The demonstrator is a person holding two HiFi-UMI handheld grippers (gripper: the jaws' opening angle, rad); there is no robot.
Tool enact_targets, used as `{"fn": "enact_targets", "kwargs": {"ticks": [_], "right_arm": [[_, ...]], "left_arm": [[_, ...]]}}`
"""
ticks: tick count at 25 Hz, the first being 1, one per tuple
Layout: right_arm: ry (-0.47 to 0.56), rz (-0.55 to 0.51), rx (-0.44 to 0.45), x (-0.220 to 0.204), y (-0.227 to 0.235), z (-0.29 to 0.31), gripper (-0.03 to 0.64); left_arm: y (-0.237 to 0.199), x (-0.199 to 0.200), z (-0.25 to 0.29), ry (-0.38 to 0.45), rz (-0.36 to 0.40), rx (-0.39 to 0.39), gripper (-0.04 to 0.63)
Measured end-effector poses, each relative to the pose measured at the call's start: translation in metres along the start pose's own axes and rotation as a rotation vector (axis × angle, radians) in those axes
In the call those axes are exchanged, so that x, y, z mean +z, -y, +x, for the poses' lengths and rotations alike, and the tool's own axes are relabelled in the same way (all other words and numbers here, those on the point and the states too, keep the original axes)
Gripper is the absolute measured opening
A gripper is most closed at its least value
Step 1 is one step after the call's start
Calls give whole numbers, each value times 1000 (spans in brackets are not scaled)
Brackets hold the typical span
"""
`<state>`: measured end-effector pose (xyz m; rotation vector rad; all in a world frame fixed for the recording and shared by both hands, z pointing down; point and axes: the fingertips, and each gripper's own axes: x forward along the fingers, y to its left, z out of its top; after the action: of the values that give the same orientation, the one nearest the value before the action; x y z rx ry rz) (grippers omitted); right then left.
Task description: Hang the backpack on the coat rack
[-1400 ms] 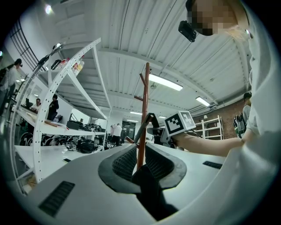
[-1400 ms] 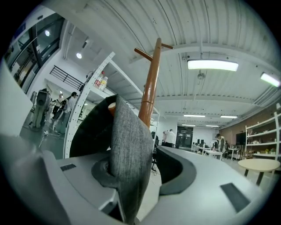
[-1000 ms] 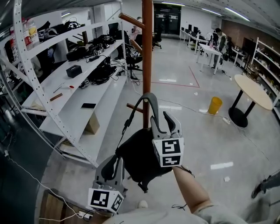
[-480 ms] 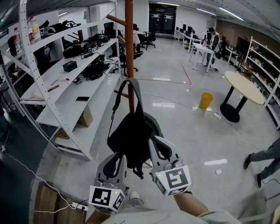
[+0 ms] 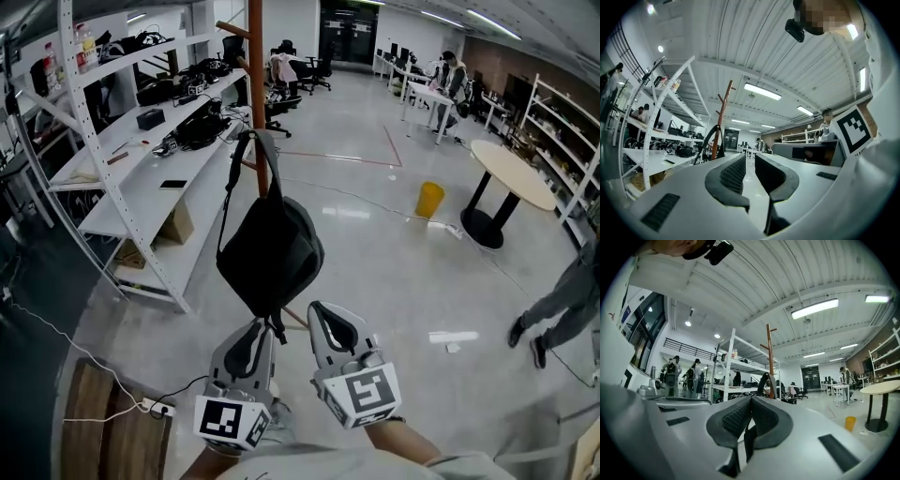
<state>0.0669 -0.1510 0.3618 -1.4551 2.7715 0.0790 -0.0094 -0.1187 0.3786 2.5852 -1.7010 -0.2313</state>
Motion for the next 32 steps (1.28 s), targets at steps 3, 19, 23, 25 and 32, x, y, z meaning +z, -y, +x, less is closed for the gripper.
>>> {"fn": "enact_targets", "kwargs": {"ticks": [3,19,23,25,32], "right_arm": [[14,4,20,3,-11,-24,18],[-10,60,39,-13,-65,-75,18],[-25,55,48,-15,-79,-72,18],[-22,51,51,-12,-85,-71,18],[-15,71,60,-10,-93,-70,18]], "left_arm": [[12,4,-19,9,-3,19,74],[28,7,-75,-15,9,4,74],[24,8,-81,-18,8,-9,74],[22,13,-84,-12,9,-14,74],[23,17,-90,0,15,-28,74]]}}
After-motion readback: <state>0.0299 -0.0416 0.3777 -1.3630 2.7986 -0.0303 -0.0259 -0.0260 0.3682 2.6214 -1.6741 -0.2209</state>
